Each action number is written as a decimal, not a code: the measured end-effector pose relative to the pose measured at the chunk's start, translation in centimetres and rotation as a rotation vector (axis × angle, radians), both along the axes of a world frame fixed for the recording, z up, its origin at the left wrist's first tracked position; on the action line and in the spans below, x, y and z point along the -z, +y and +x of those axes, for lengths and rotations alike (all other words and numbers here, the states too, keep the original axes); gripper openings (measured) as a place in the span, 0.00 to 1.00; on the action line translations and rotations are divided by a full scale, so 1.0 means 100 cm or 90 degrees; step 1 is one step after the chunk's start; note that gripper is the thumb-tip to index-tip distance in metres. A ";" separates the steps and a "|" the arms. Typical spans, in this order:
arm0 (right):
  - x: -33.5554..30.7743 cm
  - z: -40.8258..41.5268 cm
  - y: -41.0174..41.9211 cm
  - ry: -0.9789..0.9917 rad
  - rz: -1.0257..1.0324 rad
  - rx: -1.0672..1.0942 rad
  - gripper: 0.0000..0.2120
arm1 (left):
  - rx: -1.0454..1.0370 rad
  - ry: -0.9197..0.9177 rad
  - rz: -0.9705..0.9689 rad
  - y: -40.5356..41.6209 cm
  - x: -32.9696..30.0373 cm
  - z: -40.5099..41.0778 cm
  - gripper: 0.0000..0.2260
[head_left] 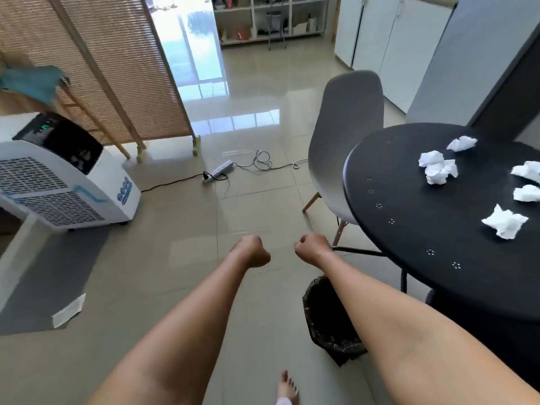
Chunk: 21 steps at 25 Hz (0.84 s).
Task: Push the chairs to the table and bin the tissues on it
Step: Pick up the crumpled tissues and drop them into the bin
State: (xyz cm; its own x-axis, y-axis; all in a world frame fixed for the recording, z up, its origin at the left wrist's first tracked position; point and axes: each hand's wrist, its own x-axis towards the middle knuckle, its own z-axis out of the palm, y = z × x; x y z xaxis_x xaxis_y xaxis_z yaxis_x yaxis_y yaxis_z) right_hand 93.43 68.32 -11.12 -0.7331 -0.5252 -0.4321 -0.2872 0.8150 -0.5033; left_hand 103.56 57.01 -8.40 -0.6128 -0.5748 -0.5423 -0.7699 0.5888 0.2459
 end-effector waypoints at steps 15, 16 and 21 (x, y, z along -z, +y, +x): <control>-0.042 -0.200 0.010 0.079 -0.040 0.477 0.11 | 0.539 0.024 -0.056 -0.036 -0.013 -0.306 0.09; -0.042 -0.204 0.012 0.078 -0.039 0.511 0.09 | 0.577 0.025 -0.068 -0.037 -0.010 -0.317 0.08; -0.049 -0.210 0.043 0.085 -0.023 0.676 0.06 | 0.726 0.022 -0.044 -0.014 -0.008 -0.374 0.14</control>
